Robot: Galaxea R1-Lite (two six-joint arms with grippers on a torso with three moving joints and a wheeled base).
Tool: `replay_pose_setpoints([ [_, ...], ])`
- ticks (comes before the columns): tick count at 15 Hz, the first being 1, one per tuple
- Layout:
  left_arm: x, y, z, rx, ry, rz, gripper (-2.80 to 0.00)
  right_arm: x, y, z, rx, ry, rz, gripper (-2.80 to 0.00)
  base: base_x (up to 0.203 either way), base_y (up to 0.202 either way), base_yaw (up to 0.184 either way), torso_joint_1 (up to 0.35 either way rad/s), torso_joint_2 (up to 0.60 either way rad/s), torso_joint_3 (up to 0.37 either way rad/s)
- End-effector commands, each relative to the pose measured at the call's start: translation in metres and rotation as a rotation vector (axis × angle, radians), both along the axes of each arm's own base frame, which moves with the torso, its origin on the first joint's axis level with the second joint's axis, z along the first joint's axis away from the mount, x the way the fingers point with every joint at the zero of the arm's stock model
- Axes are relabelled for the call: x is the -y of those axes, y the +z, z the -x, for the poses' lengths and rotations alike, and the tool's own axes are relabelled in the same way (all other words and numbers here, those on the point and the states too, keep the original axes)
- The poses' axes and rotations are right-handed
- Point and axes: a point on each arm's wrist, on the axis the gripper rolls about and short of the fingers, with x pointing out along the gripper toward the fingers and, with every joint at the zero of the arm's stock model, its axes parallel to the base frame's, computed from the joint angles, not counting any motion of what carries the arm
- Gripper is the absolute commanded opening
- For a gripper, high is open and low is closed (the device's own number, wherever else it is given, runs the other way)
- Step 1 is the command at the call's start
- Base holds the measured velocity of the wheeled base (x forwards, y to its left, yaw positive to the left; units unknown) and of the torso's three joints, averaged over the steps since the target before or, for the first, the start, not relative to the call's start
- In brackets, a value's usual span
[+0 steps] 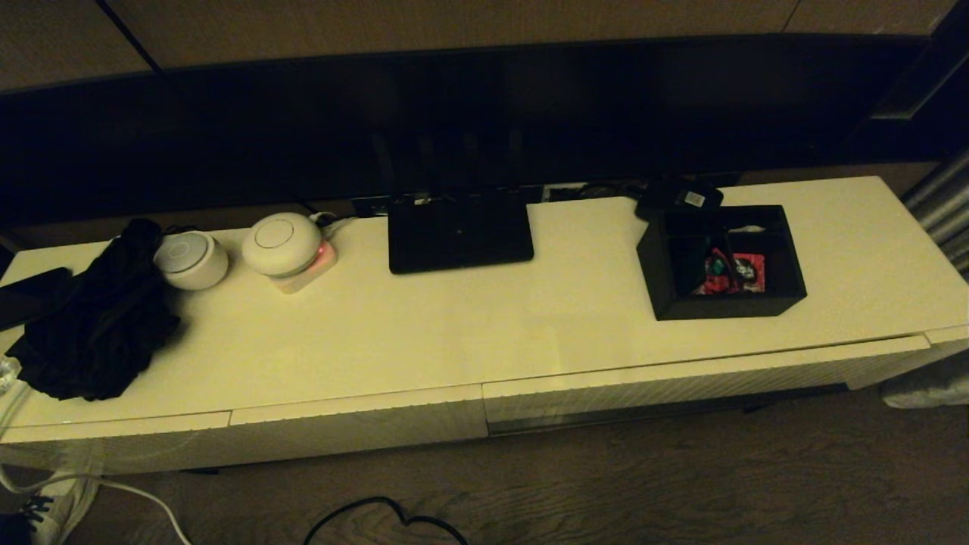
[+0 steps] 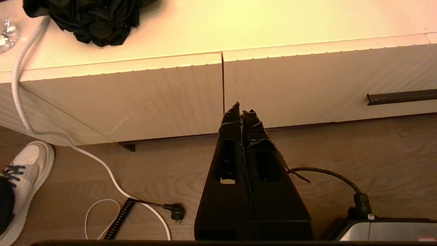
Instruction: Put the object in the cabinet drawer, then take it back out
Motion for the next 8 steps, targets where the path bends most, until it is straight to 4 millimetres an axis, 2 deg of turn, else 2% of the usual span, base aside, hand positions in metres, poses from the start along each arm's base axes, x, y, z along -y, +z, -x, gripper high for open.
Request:
replay_pose_setpoints([
  [1, 0.0, -0.001, 0.0, -0.003, 0.001, 0.0, -2.8, -0.002, -0.028, 0.035, 0.012, 0.035, -0.049, -2.8, 0.0, 0.0, 0.0, 0.0, 0.0, 0.0],
  [5, 0.0, -0.001, 0.0, -0.003, 0.001, 0.0, -2.8, -0.001, -0.062, 0.052, -0.092, 0.067, -0.083, -2.8, 0.0, 0.0, 0.0, 0.0, 0.0, 0.0],
  [8, 0.0, -0.001, 0.0, -0.003, 0.001, 0.0, -2.8, -0.001, -0.072, 0.049, -0.055, 0.066, -0.083, -2.8, 0.0, 0.0, 0.0, 0.0, 0.0, 0.0],
])
